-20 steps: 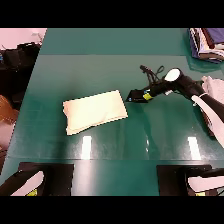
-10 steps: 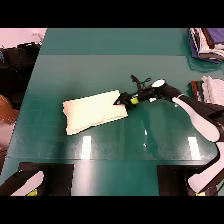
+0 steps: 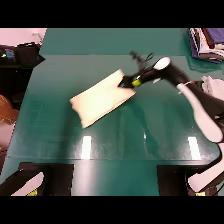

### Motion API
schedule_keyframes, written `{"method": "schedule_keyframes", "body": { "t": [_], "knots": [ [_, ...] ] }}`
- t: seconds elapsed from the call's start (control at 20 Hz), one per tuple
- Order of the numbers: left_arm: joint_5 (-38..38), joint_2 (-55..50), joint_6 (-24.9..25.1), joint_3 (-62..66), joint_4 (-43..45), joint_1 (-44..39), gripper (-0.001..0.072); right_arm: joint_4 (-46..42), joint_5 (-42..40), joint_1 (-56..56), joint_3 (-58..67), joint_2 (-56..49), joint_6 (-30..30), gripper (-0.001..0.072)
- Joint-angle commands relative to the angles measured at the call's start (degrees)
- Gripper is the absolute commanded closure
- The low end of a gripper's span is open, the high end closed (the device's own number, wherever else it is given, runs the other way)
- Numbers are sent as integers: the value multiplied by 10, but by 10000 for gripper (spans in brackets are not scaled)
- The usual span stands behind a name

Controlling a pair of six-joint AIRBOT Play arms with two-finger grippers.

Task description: Fold the shirts.

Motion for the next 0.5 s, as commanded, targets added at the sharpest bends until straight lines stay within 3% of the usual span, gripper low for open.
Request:
{"method": "schedule_keyframes", "body": {
  "t": [0.0, 0.1, 0.45],
  "knots": [
    [49, 0, -5, -2, -3, -75, 681, -135, 6, -109, 57, 72, 60, 697],
    [84, 0, -10, -2, -3, -112, 681, -176, 12, -198, 76, 105, 73, 697],
    [145, 0, -20, -2, -2, -188, 681, -170, 7, -465, 82, 115, 76, 697]
  ]
}}
